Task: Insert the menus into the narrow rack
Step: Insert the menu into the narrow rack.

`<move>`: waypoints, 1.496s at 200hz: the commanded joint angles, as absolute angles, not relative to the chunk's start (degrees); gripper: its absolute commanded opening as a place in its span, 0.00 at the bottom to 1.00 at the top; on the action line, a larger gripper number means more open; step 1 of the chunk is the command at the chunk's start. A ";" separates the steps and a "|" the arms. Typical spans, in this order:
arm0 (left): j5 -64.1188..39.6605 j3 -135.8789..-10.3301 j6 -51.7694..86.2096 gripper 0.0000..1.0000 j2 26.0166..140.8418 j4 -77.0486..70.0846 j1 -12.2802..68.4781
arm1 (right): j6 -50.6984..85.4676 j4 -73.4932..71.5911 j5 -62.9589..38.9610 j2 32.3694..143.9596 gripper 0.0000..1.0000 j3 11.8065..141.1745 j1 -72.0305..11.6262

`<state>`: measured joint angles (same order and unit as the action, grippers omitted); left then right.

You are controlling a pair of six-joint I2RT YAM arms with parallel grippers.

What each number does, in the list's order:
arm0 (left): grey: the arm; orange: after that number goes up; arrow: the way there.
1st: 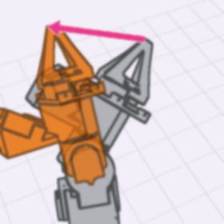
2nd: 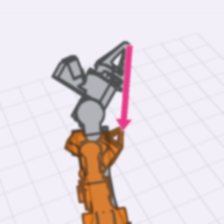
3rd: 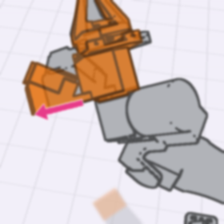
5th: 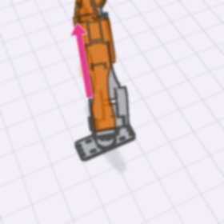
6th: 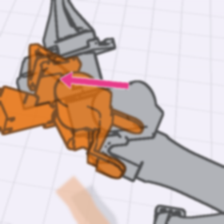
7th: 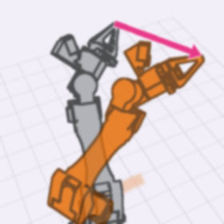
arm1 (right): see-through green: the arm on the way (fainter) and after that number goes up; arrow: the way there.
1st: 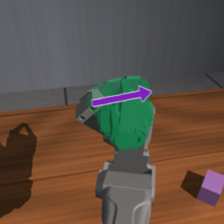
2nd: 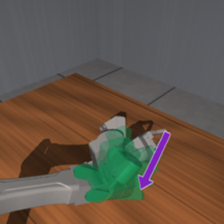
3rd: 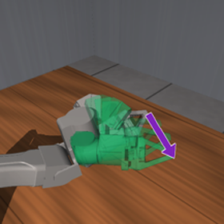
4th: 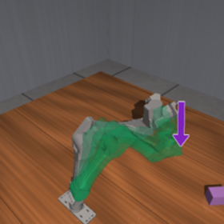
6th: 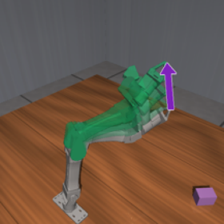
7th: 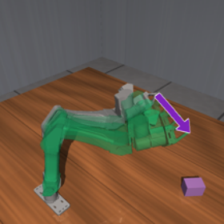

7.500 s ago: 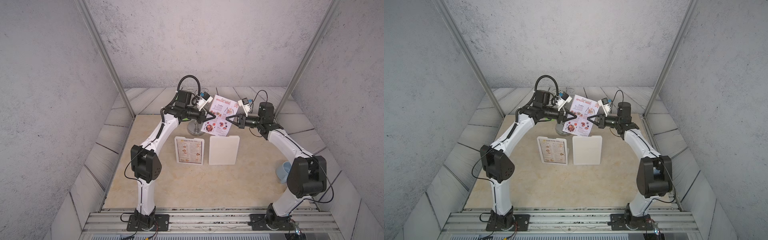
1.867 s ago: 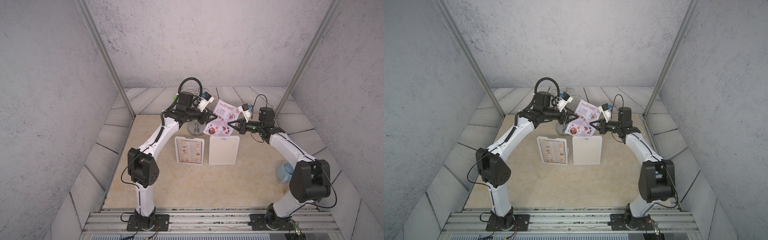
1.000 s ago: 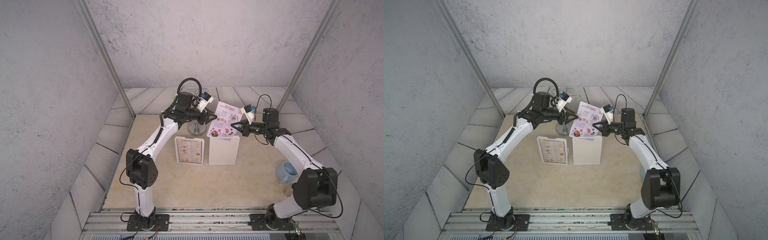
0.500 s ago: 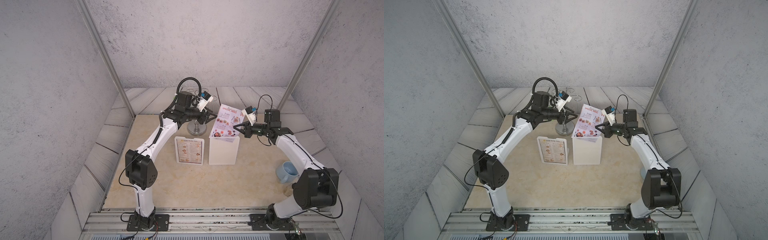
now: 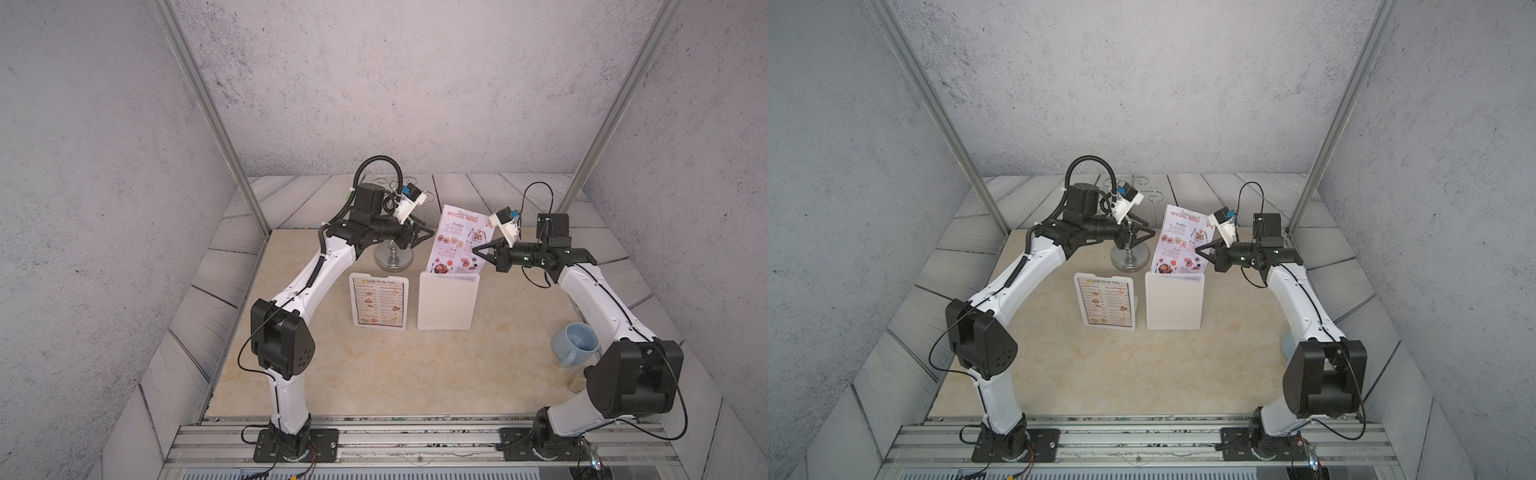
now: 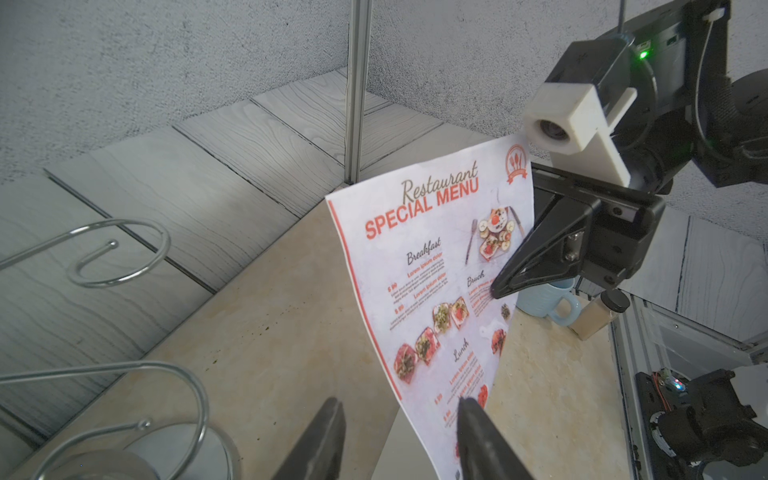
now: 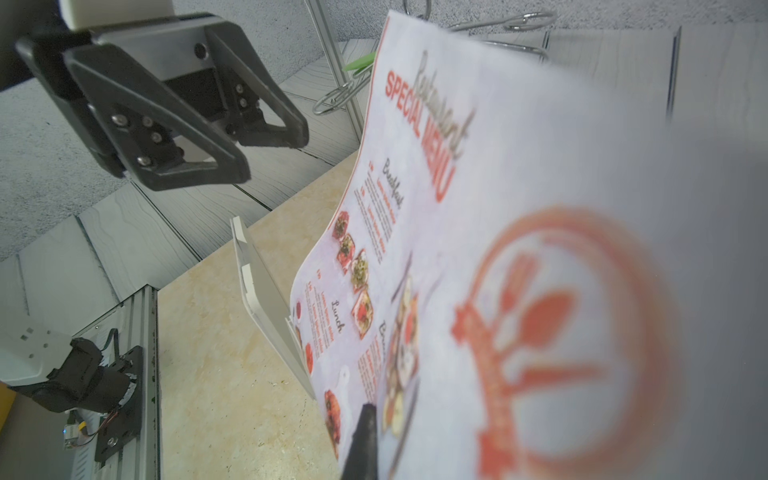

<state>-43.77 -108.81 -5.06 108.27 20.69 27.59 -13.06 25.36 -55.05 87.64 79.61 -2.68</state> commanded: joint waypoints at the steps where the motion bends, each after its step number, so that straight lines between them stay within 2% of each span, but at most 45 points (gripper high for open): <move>1: -44.64 -108.92 -5.27 0.48 106.88 20.06 27.51 | -15.73 28.53 -57.94 88.58 0.00 81.47 -2.49; 109: -45.69 -110.26 -5.19 0.49 108.07 20.82 27.51 | -17.24 30.36 -58.48 91.21 0.00 83.21 -2.53; 203: -46.58 -111.62 -4.23 0.50 109.64 20.92 27.60 | -25.19 38.17 -59.50 93.59 0.00 86.37 -2.59; 299: -46.88 -113.40 -3.26 0.51 111.77 20.83 28.04 | -27.29 36.94 -60.20 92.99 0.00 84.55 -2.74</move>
<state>-45.87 -111.09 -3.57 110.30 20.82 27.73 -26.06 36.62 -58.48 92.07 85.12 -2.66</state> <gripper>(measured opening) 0.507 0.044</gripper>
